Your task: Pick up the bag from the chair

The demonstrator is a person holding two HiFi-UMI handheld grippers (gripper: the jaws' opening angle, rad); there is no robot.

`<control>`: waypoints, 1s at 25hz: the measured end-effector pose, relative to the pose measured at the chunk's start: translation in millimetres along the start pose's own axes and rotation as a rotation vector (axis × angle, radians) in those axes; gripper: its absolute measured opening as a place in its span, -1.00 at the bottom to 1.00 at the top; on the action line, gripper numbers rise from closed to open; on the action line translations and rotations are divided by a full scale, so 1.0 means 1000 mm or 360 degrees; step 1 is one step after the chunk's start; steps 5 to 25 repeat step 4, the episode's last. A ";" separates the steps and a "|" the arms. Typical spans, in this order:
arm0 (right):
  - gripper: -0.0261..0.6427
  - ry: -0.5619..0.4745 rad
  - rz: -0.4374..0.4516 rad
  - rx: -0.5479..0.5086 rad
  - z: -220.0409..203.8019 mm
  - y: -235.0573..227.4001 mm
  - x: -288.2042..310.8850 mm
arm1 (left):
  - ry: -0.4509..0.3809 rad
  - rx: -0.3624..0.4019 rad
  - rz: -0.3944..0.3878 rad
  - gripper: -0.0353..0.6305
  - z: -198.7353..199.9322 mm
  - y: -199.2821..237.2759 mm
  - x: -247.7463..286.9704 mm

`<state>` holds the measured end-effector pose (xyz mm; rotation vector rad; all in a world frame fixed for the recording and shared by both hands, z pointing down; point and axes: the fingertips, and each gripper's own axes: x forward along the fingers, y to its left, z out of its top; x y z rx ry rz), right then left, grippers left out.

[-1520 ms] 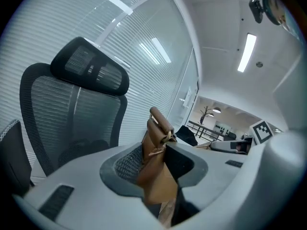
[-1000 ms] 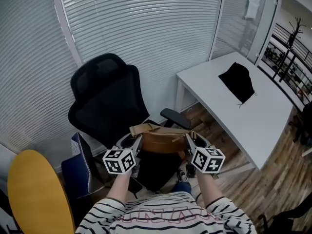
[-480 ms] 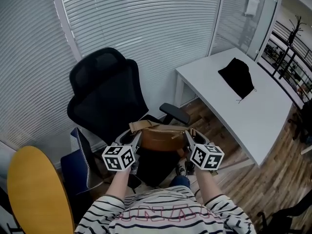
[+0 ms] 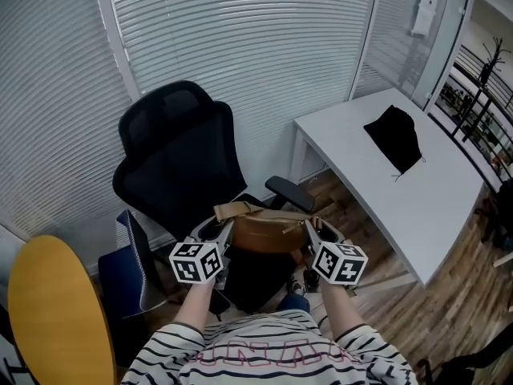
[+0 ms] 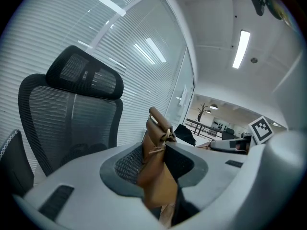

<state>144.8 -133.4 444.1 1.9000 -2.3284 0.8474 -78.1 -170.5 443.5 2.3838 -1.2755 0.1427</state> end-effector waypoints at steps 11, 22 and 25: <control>-0.50 0.0014 -0.0004 0.0004 0.000 -0.003 0.005 | 0.0011 -0.0007 0.0004 -0.41 -0.002 0.003 0.004; -0.50 0.0014 -0.0004 0.0004 0.000 -0.003 0.005 | 0.0011 -0.0007 0.0004 -0.41 -0.002 0.003 0.004; -0.50 0.0014 -0.0004 0.0004 0.000 -0.003 0.005 | 0.0011 -0.0007 0.0004 -0.41 -0.002 0.003 0.004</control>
